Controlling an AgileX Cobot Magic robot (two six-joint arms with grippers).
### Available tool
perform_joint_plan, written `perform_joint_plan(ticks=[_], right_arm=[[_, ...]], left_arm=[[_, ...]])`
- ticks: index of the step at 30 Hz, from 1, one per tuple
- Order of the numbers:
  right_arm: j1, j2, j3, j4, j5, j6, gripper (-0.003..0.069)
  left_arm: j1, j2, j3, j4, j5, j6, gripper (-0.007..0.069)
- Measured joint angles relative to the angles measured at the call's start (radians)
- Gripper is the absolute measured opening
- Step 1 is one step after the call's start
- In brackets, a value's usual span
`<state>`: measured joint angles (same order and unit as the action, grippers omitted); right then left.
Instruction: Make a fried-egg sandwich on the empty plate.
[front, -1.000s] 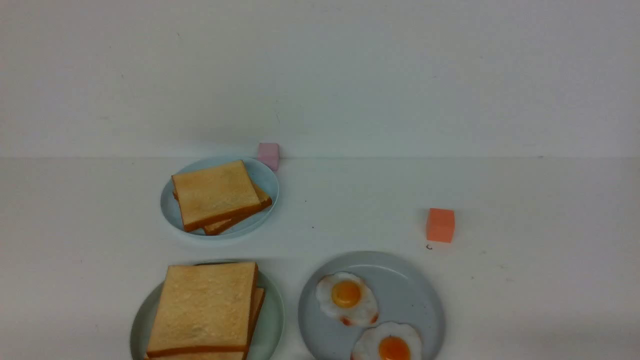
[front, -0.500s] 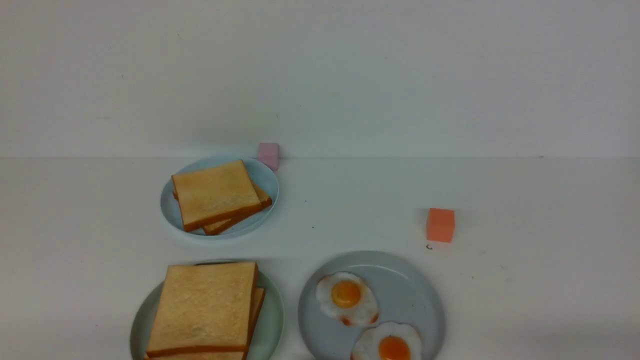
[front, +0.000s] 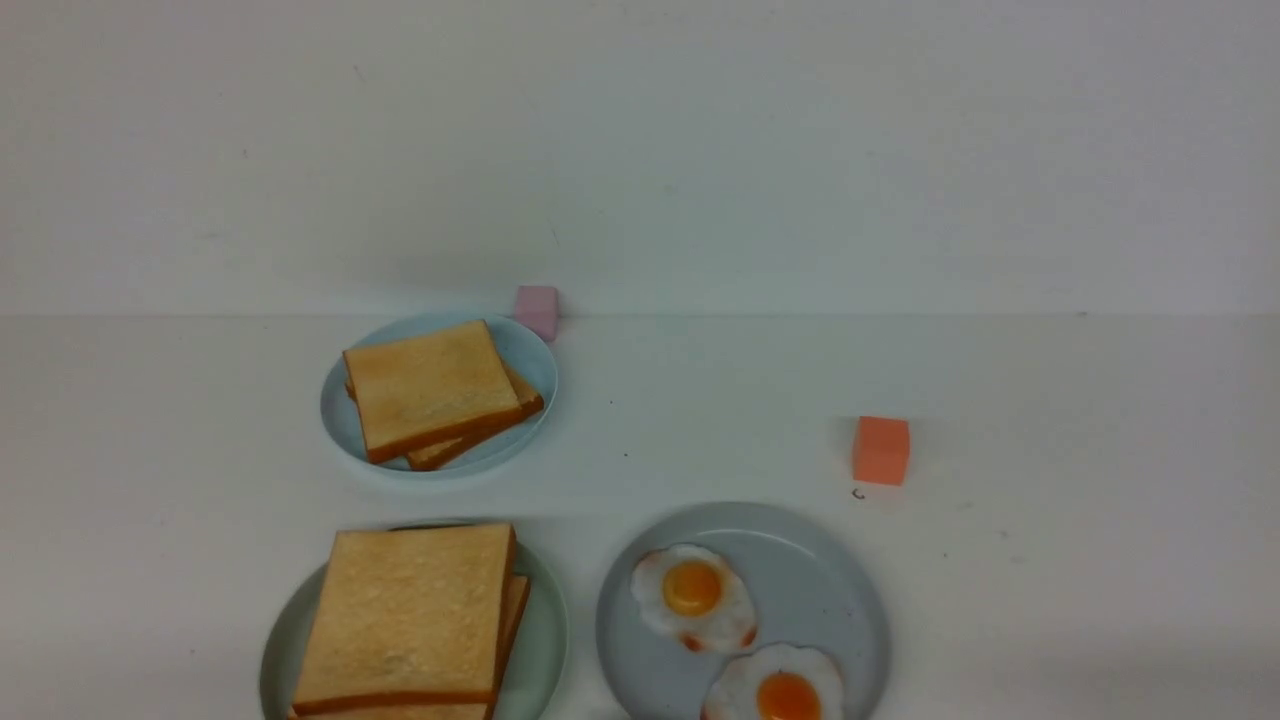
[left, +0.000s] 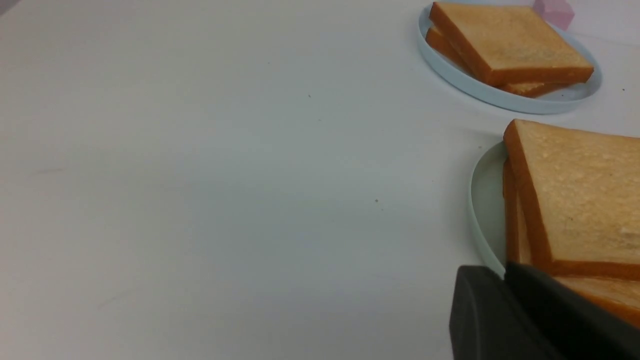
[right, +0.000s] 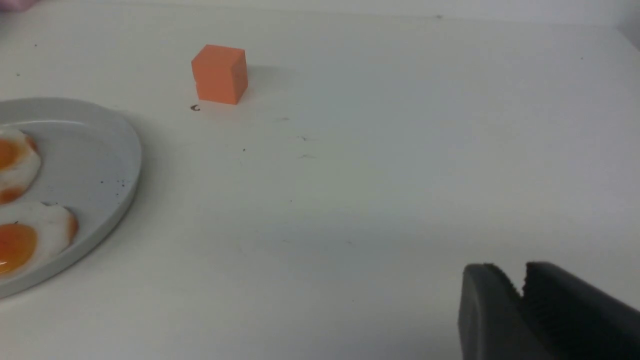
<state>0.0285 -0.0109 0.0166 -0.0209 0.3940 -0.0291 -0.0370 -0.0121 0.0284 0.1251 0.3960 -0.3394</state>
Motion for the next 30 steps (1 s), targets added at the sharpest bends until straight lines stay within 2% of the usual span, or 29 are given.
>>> perform_joint_plan(ticks=[30], right_arm=[[0.000, 0.000, 0.000, 0.000, 0.000, 0.000, 0.0180]], left_arm=[[0.000, 0.000, 0.000, 0.000, 0.000, 0.000, 0.0113]])
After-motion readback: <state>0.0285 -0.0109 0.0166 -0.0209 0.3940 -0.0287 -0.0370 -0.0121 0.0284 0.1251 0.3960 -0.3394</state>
